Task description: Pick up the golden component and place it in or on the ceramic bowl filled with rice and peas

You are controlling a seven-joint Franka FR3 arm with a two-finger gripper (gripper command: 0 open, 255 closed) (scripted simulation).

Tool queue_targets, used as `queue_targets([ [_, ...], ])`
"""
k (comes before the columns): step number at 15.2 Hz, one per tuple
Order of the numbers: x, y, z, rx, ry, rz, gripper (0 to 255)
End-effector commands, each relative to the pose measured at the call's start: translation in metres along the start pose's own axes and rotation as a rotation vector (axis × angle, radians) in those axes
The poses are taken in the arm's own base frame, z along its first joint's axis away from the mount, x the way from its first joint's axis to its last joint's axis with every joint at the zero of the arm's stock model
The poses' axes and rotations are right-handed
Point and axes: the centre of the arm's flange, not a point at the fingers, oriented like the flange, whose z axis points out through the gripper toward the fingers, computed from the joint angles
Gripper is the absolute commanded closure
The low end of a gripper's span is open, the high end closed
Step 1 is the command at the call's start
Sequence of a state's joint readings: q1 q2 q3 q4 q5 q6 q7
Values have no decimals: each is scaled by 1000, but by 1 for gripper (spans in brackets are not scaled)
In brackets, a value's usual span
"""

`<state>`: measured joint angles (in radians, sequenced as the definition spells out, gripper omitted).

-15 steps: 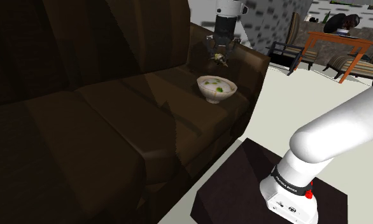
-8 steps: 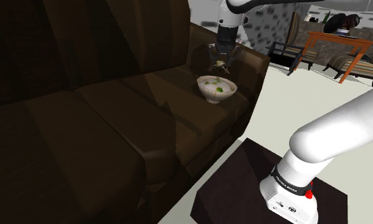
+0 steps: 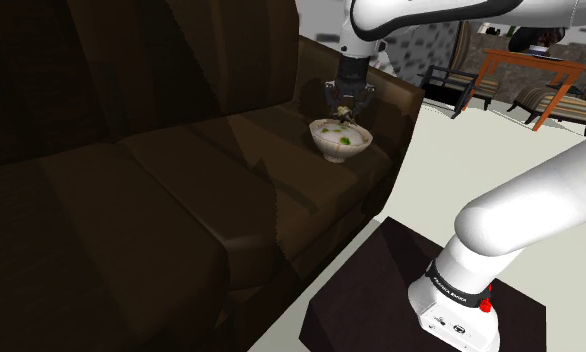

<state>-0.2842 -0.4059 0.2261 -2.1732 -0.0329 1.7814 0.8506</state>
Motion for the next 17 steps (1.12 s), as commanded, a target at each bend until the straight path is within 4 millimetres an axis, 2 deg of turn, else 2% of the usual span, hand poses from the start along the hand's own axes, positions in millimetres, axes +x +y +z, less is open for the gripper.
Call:
queue_targets([
  [1,0,0,1,0,0,0,255],
  [5,0,0,1,0,0,0,255],
  [6,0,0,1,0,0,0,0],
  [11,0,0,1,0,0,0,0],
  [15,0,0,-49,0,0,0,0],
  [17,0,0,-49,0,0,0,0],
])
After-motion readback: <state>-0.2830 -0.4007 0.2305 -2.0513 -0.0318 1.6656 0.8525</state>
